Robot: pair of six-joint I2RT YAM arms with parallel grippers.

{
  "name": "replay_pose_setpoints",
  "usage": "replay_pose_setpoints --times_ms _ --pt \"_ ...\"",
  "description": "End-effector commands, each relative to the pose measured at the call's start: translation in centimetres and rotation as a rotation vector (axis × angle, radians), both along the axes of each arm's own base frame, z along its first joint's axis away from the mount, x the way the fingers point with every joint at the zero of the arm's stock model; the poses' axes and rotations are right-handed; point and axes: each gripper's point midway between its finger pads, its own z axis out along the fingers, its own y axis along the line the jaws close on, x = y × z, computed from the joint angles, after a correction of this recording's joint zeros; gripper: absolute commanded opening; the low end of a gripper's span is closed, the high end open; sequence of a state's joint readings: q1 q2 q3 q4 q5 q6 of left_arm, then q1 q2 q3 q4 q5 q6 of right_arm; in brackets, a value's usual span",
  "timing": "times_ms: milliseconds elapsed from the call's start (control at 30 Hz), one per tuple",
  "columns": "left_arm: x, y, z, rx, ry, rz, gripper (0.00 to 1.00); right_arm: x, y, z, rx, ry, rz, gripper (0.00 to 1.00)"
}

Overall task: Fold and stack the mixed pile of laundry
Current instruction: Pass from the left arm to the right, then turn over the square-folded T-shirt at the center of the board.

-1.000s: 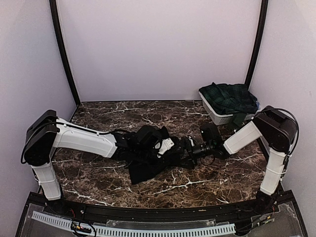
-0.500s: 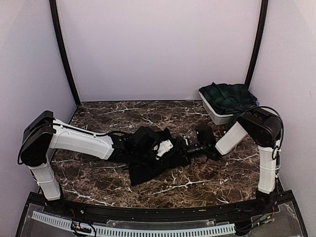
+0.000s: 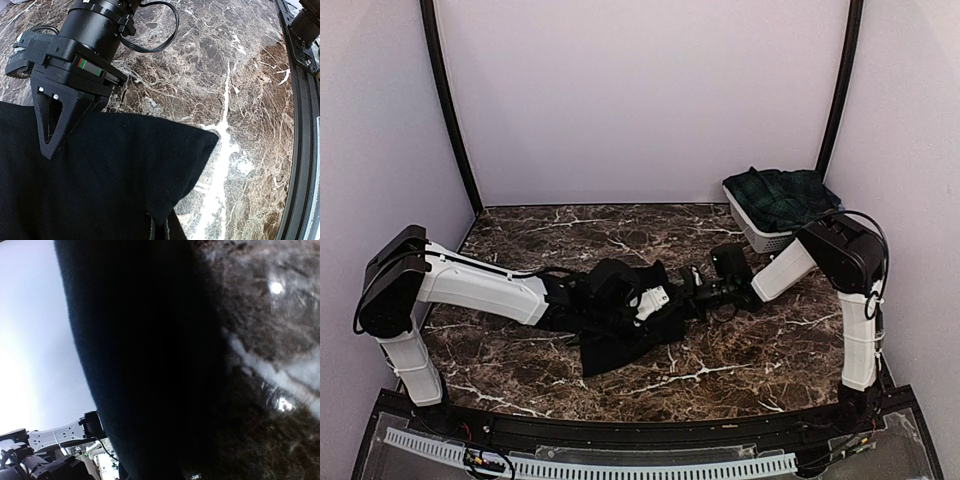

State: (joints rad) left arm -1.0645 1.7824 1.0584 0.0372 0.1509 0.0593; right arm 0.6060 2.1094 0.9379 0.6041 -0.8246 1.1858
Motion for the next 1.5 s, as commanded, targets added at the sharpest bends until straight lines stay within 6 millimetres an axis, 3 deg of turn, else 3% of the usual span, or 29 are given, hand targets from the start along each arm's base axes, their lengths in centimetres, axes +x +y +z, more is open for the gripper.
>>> replay_pose_setpoints --times_ms 0,100,167,400,433,567,667,767,933,967,1000,1167,1300,1400,1467 --pt "-0.1 -0.6 2.5 -0.071 -0.015 0.006 0.02 0.7 -0.1 0.9 -0.039 -0.072 0.02 0.0" --pt "0.2 -0.2 2.6 -0.066 0.006 0.038 0.16 0.8 -0.7 1.9 -0.072 -0.111 0.029 0.0" --pt "0.7 0.3 3.0 -0.083 0.036 0.078 0.31 1.0 -1.7 2.9 -0.113 -0.145 0.025 0.0" --pt "3.5 3.7 5.2 -0.174 0.087 0.25 0.72 2.4 -6.8 7.0 -0.343 -0.32 0.014 0.0" --pt "4.2 4.6 4.9 -0.172 0.1 0.289 0.85 2.7 -7.7 7.4 -0.392 -0.346 0.018 0.0" --pt "6.4 7.4 5.1 -0.167 0.118 0.42 0.91 4.8 -10.8 10.8 -0.59 -0.484 0.029 0.0" --pt "7.5 9.2 5.6 -0.18 0.112 0.491 0.92 6.4 -12.4 15.0 -0.714 -0.609 -0.002 0.0" --pt "8.0 10.5 6.0 -0.202 0.121 0.538 0.92 7.7 -12.5 18.4 -0.817 -0.716 0.011 0.0" --pt "9.0 13.3 6.4 -0.177 0.107 0.637 0.93 9.4 -10.7 19.5 -1.018 -0.817 0.129 0.0" --pt "9.1 13.7 6.8 -0.184 0.105 0.656 0.93 9.5 -9.5 19.0 -1.05 -0.837 0.172 0.0" --pt "9.5 14.6 6.7 -0.176 0.11 0.695 0.93 10.0 -8.2 19.8 -1.071 -0.88 0.185 0.0" --pt "10.6 18.8 7.8 -0.167 0.098 0.866 0.94 9.5 -1.1 16.2 -1.191 -0.985 0.444 0.0" --pt "11.4 23.4 8.8 -0.171 0.092 1.048 0.94 6.9 4.4 11.5 -1.245 -1.08 0.657 0.0" --pt "11.4 26.9 10.3 -0.228 0.089 1.174 0.94 3.6 7.1 8.3 -1.274 -1.137 0.789 0.0" --pt "11.3 29.5 10.9 -0.268 0.088 1.256 0.94 1.8 8.4 7.6 -1.272 -1.168 0.839 0.0"
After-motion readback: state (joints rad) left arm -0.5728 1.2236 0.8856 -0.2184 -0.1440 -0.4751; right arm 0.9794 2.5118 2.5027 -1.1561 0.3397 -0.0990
